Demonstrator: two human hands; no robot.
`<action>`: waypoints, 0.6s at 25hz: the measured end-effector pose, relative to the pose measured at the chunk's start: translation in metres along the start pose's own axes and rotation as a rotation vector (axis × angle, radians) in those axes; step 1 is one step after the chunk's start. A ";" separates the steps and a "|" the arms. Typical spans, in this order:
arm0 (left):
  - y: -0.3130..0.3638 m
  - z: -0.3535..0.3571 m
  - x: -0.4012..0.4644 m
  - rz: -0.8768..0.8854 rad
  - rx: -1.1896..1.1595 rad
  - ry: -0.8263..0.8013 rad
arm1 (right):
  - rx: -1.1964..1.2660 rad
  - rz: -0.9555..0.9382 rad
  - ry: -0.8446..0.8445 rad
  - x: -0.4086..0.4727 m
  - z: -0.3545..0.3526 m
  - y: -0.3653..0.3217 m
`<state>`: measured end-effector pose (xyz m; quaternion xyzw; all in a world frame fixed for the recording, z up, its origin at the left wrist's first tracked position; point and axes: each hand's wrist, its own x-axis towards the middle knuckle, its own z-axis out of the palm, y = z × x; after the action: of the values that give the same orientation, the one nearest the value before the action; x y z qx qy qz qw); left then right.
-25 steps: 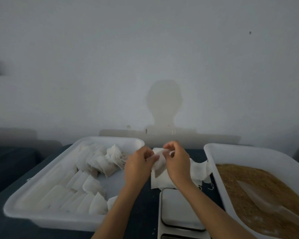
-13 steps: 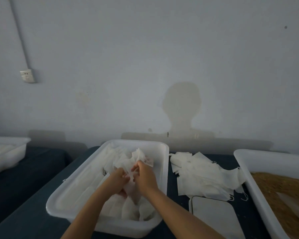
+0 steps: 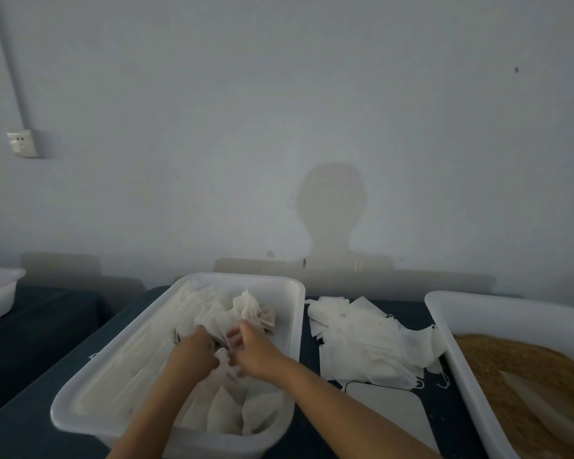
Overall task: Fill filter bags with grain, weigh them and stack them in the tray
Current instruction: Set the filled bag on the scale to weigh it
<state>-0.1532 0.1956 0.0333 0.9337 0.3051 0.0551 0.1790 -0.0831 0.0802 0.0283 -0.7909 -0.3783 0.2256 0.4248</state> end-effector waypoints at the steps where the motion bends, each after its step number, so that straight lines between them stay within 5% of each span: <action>1: 0.005 -0.002 0.001 0.009 -0.011 0.023 | -0.010 -0.051 0.074 0.000 -0.013 -0.001; 7: 0.064 -0.003 -0.005 0.153 -0.136 0.185 | -0.314 -0.001 0.696 -0.014 -0.129 0.052; 15: 0.132 0.042 -0.019 0.403 -0.176 0.225 | -0.762 0.416 0.386 -0.022 -0.153 0.154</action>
<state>-0.0867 0.0728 0.0426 0.9445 0.1248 0.2197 0.2101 0.0705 -0.0684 -0.0187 -0.9768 -0.1818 0.0000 0.1129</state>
